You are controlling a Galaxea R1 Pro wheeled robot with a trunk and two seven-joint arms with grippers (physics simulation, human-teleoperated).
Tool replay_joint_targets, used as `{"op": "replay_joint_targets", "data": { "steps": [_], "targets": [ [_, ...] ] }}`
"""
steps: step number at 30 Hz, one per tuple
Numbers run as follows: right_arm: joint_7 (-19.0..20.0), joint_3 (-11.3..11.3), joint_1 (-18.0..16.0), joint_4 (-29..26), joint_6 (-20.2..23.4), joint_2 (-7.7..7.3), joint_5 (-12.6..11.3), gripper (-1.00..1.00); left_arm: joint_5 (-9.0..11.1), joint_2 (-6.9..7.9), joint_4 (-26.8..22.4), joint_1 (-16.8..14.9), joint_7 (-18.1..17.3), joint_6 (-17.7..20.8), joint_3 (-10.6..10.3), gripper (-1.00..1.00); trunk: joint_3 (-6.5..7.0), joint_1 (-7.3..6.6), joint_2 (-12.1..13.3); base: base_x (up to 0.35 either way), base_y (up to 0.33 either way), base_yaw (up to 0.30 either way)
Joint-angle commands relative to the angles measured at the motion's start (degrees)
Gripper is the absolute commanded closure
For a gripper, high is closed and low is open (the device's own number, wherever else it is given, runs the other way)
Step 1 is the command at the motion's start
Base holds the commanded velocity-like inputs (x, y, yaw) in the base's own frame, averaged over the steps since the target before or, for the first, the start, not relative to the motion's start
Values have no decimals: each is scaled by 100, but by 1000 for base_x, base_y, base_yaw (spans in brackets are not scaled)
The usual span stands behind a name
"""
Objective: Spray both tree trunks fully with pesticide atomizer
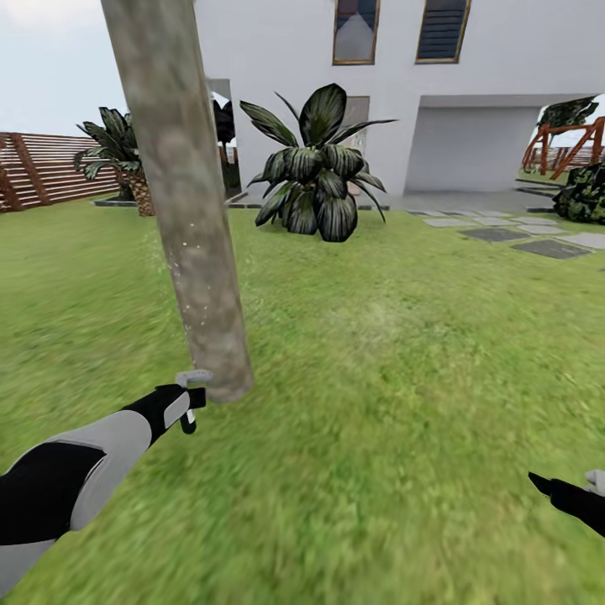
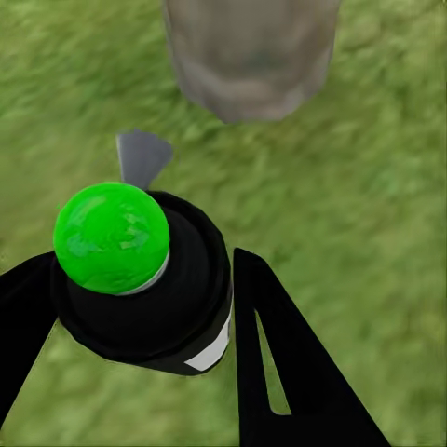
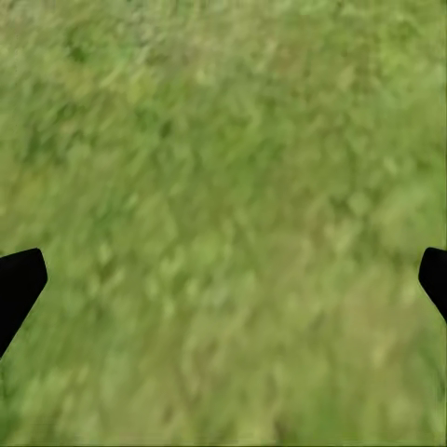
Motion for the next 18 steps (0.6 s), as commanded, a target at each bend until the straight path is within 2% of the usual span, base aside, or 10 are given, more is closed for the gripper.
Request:
{"op": "replay_joint_targets", "data": {
  "steps": [1, 9, 13, 16, 18],
  "targets": [
    [0, 0, 0, -1, 0, 1, 0, -100, -2, 0, 1, 0, 0, 1, -3, 100, 0, 0, 0, 309, -115, 263],
    [2, 0, 0, 0, 0, 2, 0, -100, -1, -3, 0, 0, 0, 2, -9, 100, 0, 0, 0, 281, -161, 236],
    [5, 0, 0, -2, 0, 2, 0, -100, 2, -3, 2, 0, 3, 2, -10, 100, 0, 0, 0, 50, -127, 39],
    [3, 0, 0, -4, 0, 2, 0, -100, 6, -5, 2, 0, 20, -3, -10, 100, 0, 0, 0, 4, -10, 191],
    [7, 0, 0, -4, 0, -1, 0, -100, 7, -55, 2, 6, 83, -14, -11, 100, 0, 0, 0, 0, -1, 62]
  ]
}}
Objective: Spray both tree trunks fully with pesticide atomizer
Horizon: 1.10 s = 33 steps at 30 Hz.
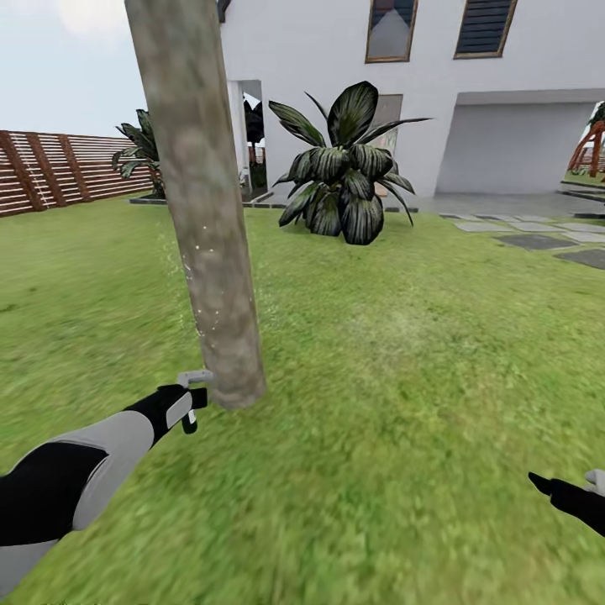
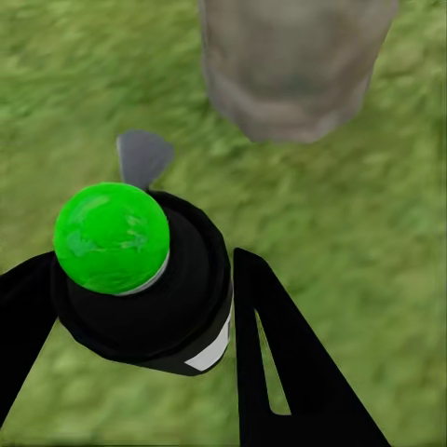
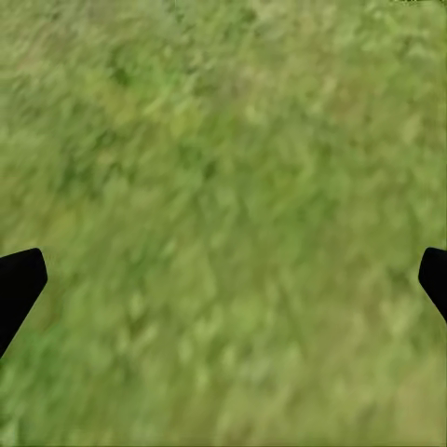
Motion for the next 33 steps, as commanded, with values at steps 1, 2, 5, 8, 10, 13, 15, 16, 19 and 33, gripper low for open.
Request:
{"op": "replay_joint_targets", "data": {
  "steps": [1, 2, 5, 8, 10, 13, 15, 16, 19, 33],
  "targets": [
    [1, 0, 0, 2, 0, 1, -1, -100, -6, -40, 0, 1, 46, -17, -12, 100, 0, 0, 0, 0, 0, 21],
    [0, 0, 0, 2, 0, 1, -1, -100, -3, -90, 0, 1, 130, -62, -12, 100, 0, 0, 0, 0, 0, 9],
    [-1, 0, 0, 1, 0, 1, -1, -100, 2, -184, 0, 18, 316, -266, -8, 100, 0, 0, 0, 0, 0, 3],
    [1, 0, 0, 1, 0, 2, -1, -100, -7, -315, -5, 86, 547, -367, -11, 100, 0, 0, 0, 0, 0, 0],
    [1, 0, 0, 1, 0, 1, -1, -100, -12, -352, -8, 100, 577, -375, -11, 100, 0, 0, 0, 0, 0, 0],
    [1, 0, 0, 0, 0, 3, -1, -100, -15, -370, -9, 107, 609, -378, -12, 100, 0, 0, 0, 81, -92, 125],
    [0, 0, 0, 1, 0, 3, -1, -100, -15, -382, -9, 107, 612, -379, -12, 100, 0, 0, 0, 165, -214, 246],
    [1, 0, 0, 0, 0, 3, -1, -100, -15, -391, -9, 107, 613, -379, -12, 100, 0, 0, 0, 176, -234, 262],
    [1, 0, 0, 3, 0, 3, -1, -100, -11, -405, -9, 107, 606, -379, -12, 100, 0, 0, 0, 185, -255, 271],
    [2, 0, 0, 1, 0, 3, -1, -100, -15, -448, -9, 107, 605, -379, -12, 100, 0, 0, 0, 101, -303, 119]
  ]
}}
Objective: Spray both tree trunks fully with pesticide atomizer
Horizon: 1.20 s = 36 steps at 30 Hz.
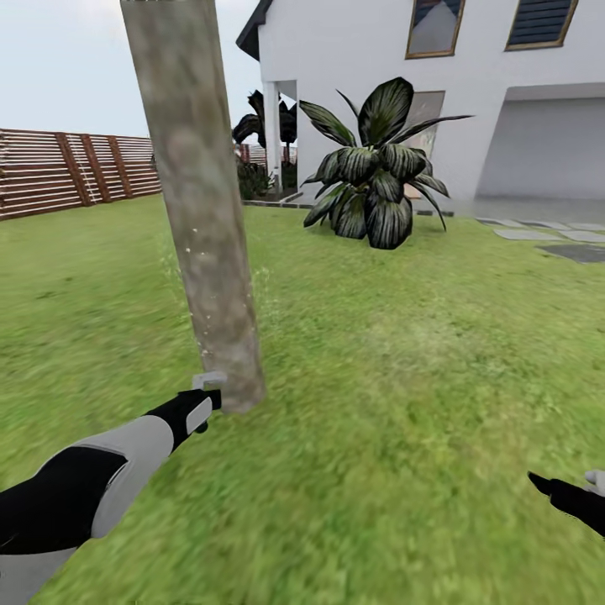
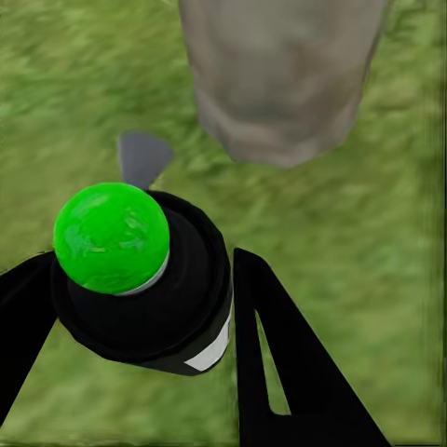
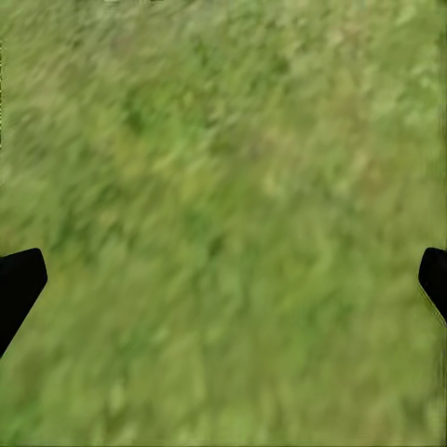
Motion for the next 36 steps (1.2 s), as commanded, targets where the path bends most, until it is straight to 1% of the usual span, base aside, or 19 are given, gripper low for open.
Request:
{"op": "replay_joint_targets", "data": {
  "steps": [1, 5, 11, 21, 26, 32, 33, 34, 35, 36],
  "targets": [
    [0, 0, 0, 1, 0, 0, 0, -100, -4, -17, -1, 0, 1, 0, -9, 100, 0, 0, 0, 1, -334, 250],
    [0, 0, 0, 2, 0, 0, 0, -100, -1, -45, -1, 0, 1, 0, -9, 100, 0, 0, 0, 0, -334, 265],
    [0, 0, 0, 2, 0, 0, 0, -100, 4, -39, 4, 0, 1, 0, -1, 100, 0, 0, 0, 51, -331, 255],
    [-27, -9, 0, 1, -4, -9, 1, -100, 4, -38, 8, 0, 1, 0, 0, 100, 0, 0, 0, 134, -306, 19],
    [-5, -2, 0, -6, 0, -9, -6, -100, 2, -38, 8, 0, 1, 0, 0, 100, -2, 0, 0, 12, -61, 35],
    [-2, 0, 0, -9, 0, -9, -1, -100, -20, -12, -46, 0, -2, 46, 15, 100, -18, 0, 0, 0, -2, 205],
    [-1, 0, 0, -10, 0, -9, -2, -100, -25, 1, -58, -5, -5, 123, 20, 100, -19, 0, 0, 0, 0, 75],
    [0, 0, 0, -8, 0, -9, -5, -100, -32, 19, -112, -9, -11, 384, 22, 100, -19, 0, 0, 0, 0, 31],
    [0, 0, 0, -9, 0, -9, -2, -100, -36, 49, -300, -13, -18, 730, 20, 100, -20, 0, 0, 0, 0, 16],
    [0, 0, 0, -9, 0, -9, -2, -100, -37, 75, -489, -15, -21, 969, 19, 100, -20, 0, 0, 0, 0, 10]
  ]
}}
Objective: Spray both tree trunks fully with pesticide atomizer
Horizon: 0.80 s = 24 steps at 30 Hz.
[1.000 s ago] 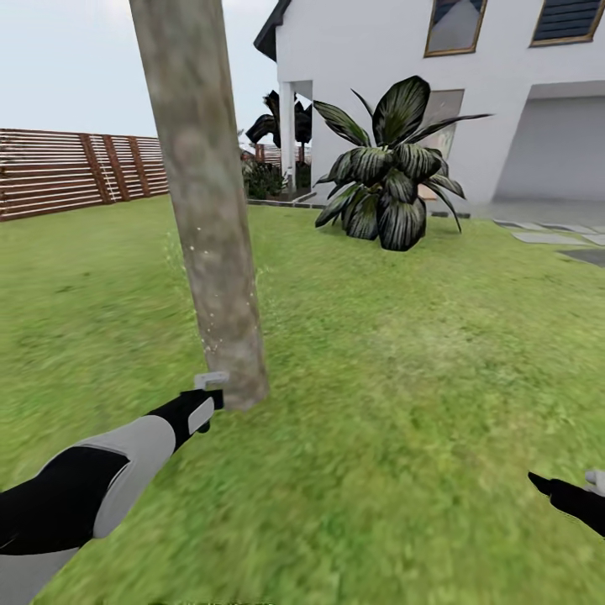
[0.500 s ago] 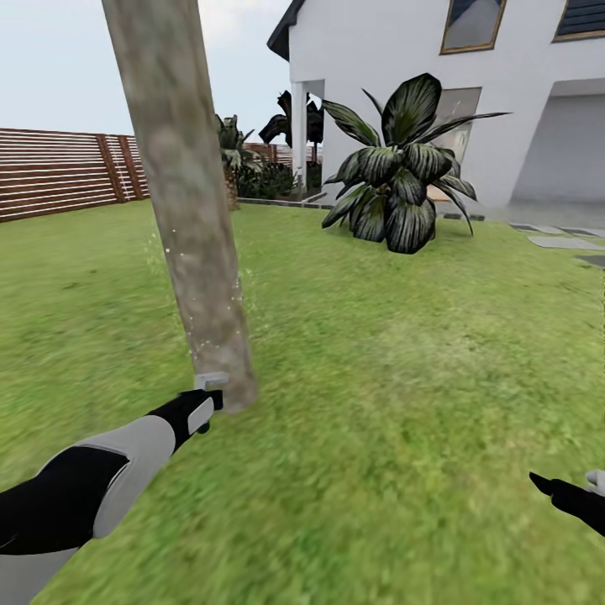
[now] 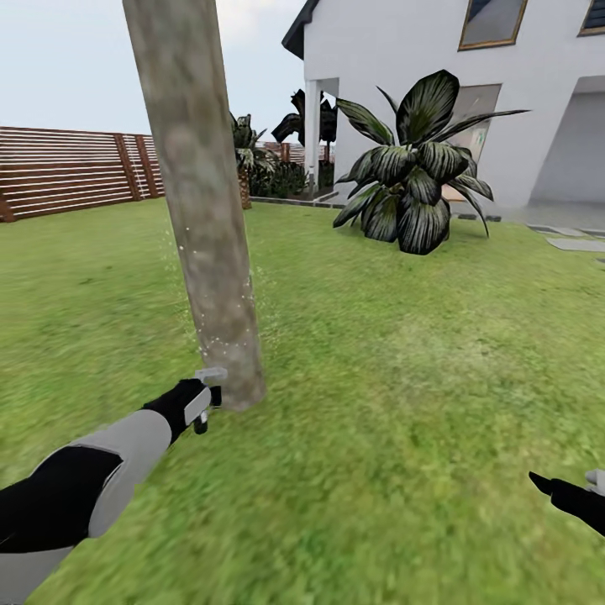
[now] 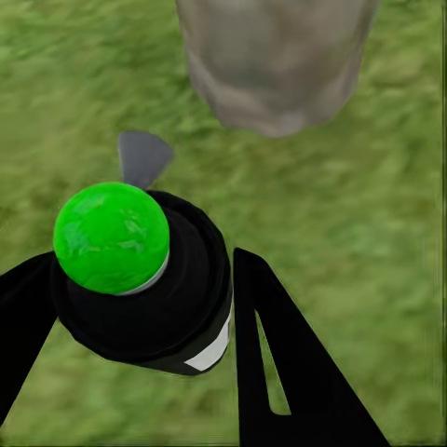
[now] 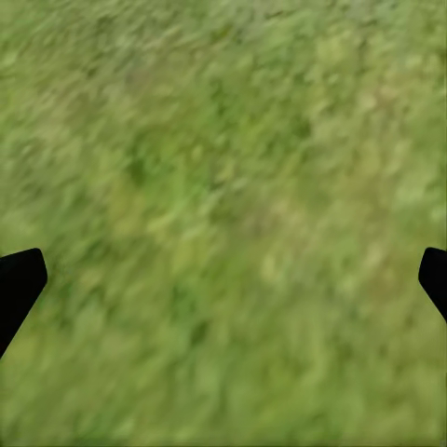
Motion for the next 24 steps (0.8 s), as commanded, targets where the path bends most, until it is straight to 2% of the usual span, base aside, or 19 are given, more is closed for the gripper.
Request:
{"op": "replay_joint_targets", "data": {
  "steps": [1, 2, 3, 5, 8, 12, 14, 15, 19, 22, 24],
  "targets": [
    [0, 0, 0, 0, 0, 1, 0, -100, 3, 48, -350, 0, -2, 379, 4, 100, -1, 0, 0, 0, 0, 5],
    [0, 0, 0, 1, 0, 1, 0, -100, 3, 70, -580, -1, -3, 625, 4, 100, -1, 0, 0, 0, 0, 3],
    [0, 0, 0, -2, 0, 0, 1, -100, 1, 97, -1064, -1, -4, 1145, 4, 100, -1, 0, 0, 0, 0, 1],
    [0, 0, 0, -3, 0, 0, 1, -100, -11, 111, -1784, -6, 2, 1924, 4, 100, -1, 0, 0, 0, 0, 0],
    [0, 0, 0, -5, 0, 0, -1, -100, -27, 136, -2306, -29, 13, 2623, 4, 100, -1, 0, 0, 0, 0, 0],
    [0, 0, 0, -5, 0, 0, -1, -100, -32, 325, -2408, -66, 25, 2760, 11, 100, -1, 0, 0, 0, 0, 0],
    [0, 0, 0, 0, 0, 0, 1, -100, -33, 397, -2416, -191, 29, 2780, 12, 100, -1, 0, 0, 0, 0, 0],
    [0, 0, 0, 2, 0, 0, -2, -100, -33, 406, -2417, -271, 30, 2829, 12, 100, -1, 0, 0, 0, 0, 0],
    [0, 0, 0, -1, 0, 0, -3, -100, -36, 408, -2618, -632, 32, 3563, 12, 100, -1, 0, 0, 0, 0, 0],
    [0, 0, 0, -3, 0, 0, 0, -100, -42, 407, -2787, -754, 38, 3638, 12, 100, -1, 0, 0, 0, 0, 0],
    [0, 0, 0, -4, 0, 0, 0, -100, -98, 408, -2824, -976, 44, 3659, 12, 100, -1, 0, 0, 0, 0, 0]
  ]
}}
